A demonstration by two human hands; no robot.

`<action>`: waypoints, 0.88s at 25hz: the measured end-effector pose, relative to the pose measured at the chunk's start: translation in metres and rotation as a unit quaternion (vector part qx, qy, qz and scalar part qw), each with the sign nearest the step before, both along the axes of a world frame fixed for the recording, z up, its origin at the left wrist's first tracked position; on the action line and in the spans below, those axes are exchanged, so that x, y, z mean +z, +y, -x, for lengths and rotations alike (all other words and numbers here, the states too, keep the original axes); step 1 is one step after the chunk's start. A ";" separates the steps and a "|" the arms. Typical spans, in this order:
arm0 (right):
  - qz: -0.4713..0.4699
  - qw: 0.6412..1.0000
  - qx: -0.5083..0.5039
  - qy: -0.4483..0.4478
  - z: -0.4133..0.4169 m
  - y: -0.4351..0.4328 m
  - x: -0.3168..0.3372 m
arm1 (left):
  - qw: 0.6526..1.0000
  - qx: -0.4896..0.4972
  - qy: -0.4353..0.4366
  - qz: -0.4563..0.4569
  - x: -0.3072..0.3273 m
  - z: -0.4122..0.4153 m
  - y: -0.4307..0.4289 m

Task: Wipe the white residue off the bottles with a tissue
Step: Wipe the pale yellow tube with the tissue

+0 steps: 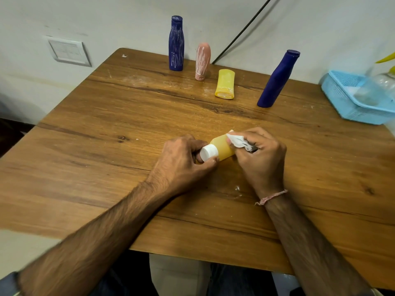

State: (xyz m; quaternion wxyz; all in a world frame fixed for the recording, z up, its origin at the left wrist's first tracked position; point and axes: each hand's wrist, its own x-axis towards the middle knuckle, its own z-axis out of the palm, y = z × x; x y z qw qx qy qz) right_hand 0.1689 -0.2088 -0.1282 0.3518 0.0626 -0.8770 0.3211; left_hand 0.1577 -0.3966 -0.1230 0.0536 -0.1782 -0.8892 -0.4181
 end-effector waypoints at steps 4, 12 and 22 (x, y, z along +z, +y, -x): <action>0.012 0.990 0.138 -0.025 -0.006 -0.001 0.003 | 1.000 0.002 0.013 -0.013 0.001 -0.001 0.001; 0.052 0.993 -0.108 0.009 0.003 -0.002 -0.003 | 0.996 0.013 -0.011 -0.085 0.000 -0.002 0.001; 0.204 0.975 0.085 -0.036 -0.004 -0.011 0.005 | 0.992 0.019 -0.008 -0.125 0.000 -0.001 0.001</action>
